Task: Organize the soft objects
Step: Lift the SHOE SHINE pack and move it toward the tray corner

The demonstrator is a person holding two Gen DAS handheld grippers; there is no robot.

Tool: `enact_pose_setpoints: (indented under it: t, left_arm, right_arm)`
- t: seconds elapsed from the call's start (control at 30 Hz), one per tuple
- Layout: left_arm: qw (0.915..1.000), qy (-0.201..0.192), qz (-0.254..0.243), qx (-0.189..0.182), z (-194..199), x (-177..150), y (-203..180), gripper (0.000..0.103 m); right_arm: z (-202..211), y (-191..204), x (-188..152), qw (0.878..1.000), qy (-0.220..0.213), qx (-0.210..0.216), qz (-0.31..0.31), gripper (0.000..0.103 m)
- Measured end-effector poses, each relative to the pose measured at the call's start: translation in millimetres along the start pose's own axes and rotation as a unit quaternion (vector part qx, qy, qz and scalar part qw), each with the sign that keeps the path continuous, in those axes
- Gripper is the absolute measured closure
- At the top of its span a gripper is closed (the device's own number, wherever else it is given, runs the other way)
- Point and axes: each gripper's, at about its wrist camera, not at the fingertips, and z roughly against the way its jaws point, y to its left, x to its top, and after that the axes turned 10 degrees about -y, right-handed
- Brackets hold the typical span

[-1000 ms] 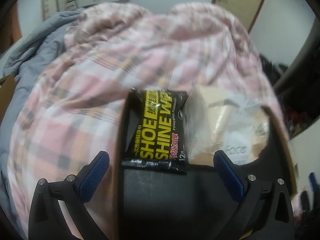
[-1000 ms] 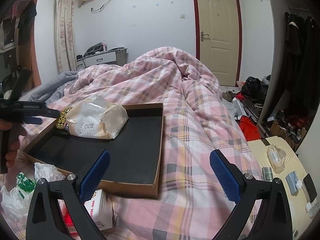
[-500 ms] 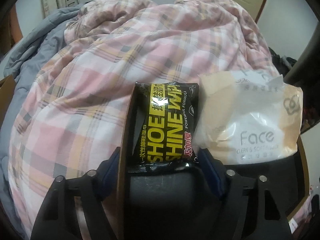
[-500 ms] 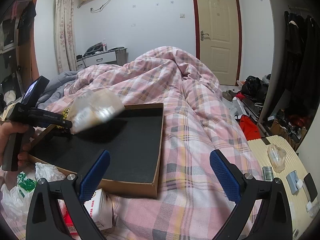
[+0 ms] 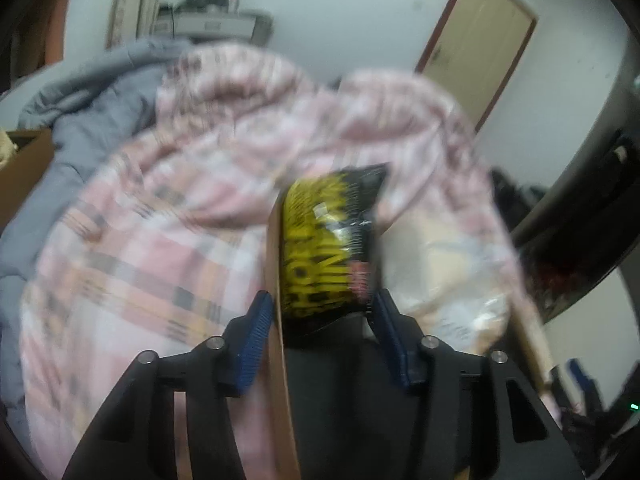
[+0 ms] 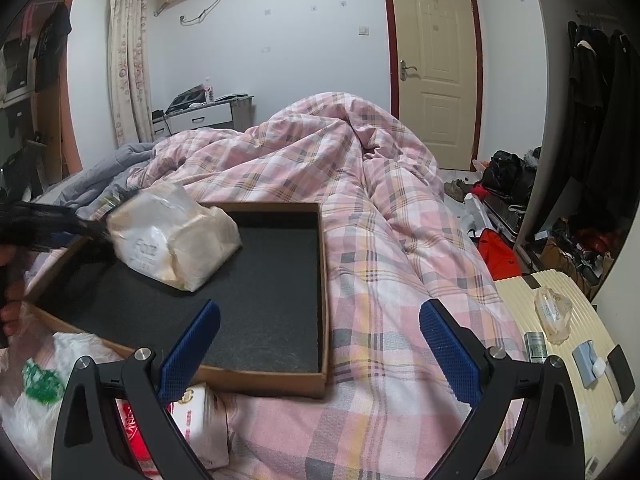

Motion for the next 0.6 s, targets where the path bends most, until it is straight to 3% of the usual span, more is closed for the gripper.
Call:
enact_pose_setpoints:
  t: [0.03, 0.13, 0.2, 0.27, 0.37, 0.4, 0.5, 0.6]
  left_arm:
    - [0.9996, -0.025, -0.007, -0.006, 13.9, 2.9, -3.2, 0.060]
    - [0.9980, -0.047, -0.043, -0.003, 19.5, 8.5, -15.4, 0.061]
    - [0.9985, -0.035, -0.042, -0.007, 15.0, 5.9, -16.8, 0.068]
    - [0.9987, -0.024, -0.039, -0.021, 13.6, 1.1, -18.2, 0.068]
    - [0.9973, -0.026, -0.068, 0.005, 5.4, 0.7, -27.3, 0.068]
    - [0.9973, -0.022, -0.069, 0.013, 0.9, 1.1, -28.0, 0.063]
    - [0.9956, 0.022, -0.075, 0.051, -32.1, -2.1, -30.4, 0.024]
    - [0.9861, 0.054, -0.115, 0.107, -52.5, -21.6, -32.8, 0.024]
  right_arm:
    - [-0.3, 0.0, 0.0, 1.000, 0.000, 0.000, 0.000, 0.003]
    - [-0.3, -0.4, -0.2, 1.000, 0.001, 0.000, 0.000, 0.003]
    - [-0.3, -0.7, -0.2, 1.000, 0.000, 0.000, 0.000, 0.003]
    - [-0.2, -0.9, -0.3, 1.000, 0.001, 0.000, 0.000, 0.003]
    - [-0.2, -0.8, -0.3, 1.000, 0.001, 0.000, 0.000, 0.003]
    - [0.0, -0.6, -0.4, 1.000, 0.001, 0.000, 0.000, 0.003]
    - [0.0, -1.1, -0.2, 1.000, 0.000, 0.000, 0.000, 0.003]
    - [-0.4, -1.3, -0.5, 1.000, 0.001, 0.001, 0.000, 0.003]
